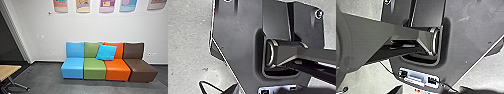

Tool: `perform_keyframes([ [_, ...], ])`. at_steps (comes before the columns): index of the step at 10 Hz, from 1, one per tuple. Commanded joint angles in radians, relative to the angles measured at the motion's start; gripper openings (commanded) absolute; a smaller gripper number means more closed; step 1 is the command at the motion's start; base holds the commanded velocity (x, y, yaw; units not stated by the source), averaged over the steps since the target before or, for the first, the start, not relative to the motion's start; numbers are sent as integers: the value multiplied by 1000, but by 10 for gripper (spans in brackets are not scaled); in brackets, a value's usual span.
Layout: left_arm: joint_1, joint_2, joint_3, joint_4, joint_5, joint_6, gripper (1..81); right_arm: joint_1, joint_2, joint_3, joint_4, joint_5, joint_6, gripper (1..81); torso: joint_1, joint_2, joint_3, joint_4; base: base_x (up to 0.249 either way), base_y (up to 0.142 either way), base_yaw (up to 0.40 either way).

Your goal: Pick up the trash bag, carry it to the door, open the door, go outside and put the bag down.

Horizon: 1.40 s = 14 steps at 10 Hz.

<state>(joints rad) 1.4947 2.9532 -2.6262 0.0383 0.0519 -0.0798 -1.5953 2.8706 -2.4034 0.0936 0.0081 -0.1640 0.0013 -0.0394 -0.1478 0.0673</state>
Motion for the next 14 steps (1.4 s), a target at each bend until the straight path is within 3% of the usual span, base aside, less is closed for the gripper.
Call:
perform_keyframes([
  [1,-30,-8,3,-1,65,2,811,25,2,18,-2,-66,-8,811,0,0,0,0,158,0,0],
  [7,-27,-14,6,0,72,0,811,22,-28,69,8,-68,-5,811,1,1,0,0,57,0,0],
  [12,-27,-172,228,0,72,0,811,28,-181,320,9,-79,5,811,0,1,0,0,0,0,0],
  [13,-30,-192,241,-1,68,0,811,28,-210,365,9,-79,5,811,64,-100,-52,0,0,0,0],
  [14,-33,-213,254,-3,66,-4,811,30,-253,429,9,-77,5,811,68,-106,-94,0,0,0,0],
])
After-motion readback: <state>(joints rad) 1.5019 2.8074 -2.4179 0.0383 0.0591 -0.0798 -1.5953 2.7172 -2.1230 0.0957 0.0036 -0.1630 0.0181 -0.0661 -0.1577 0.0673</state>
